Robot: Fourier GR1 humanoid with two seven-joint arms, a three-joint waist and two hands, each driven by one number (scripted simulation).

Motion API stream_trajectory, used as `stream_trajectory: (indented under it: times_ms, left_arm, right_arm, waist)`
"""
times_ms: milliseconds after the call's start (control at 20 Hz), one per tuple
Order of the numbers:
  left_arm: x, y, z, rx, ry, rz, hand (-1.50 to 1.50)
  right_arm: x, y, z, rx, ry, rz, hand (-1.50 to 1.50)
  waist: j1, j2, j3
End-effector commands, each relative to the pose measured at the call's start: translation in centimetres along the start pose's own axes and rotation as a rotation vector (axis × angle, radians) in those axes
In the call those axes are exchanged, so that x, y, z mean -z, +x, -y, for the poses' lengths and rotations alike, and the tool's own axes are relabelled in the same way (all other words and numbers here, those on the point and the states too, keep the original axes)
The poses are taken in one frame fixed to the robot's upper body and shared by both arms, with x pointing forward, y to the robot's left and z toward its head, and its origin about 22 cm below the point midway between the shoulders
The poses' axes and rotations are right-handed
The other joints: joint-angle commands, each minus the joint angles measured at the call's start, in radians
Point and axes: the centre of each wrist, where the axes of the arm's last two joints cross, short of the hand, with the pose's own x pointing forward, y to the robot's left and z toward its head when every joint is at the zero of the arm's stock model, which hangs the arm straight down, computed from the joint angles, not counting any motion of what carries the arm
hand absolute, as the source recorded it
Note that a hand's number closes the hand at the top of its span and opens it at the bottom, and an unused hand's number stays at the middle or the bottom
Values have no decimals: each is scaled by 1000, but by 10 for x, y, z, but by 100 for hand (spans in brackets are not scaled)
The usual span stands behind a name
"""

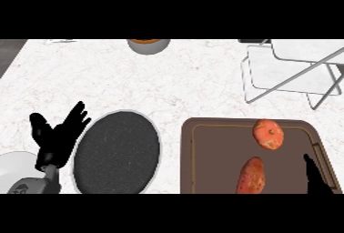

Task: Pick the sweet potato from the tray and place it in the tiered shelf

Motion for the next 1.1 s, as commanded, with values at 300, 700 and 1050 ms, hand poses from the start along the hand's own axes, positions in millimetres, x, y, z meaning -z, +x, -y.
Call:
stream_trajectory:
  times_ms: [300, 700, 1050]
  left_arm:
    - [-5, -25, -5, -6, 18, -90, 0]
    - [2, -8, -2, 8, -5, -62, 0]
    - [-11, -10, -4, -1, 7, -86, 0]
  right_arm:
    - [1, 37, -42, 12, -39, -147, -150]
    - [-3, 22, -72, -293, 182, -23, 150]
    - [3, 59, -80, -89, 129, 33, 150]
  waist:
    - [-14, 3, -5]
    - [6, 11, -6]
    - [-8, 2, -3]
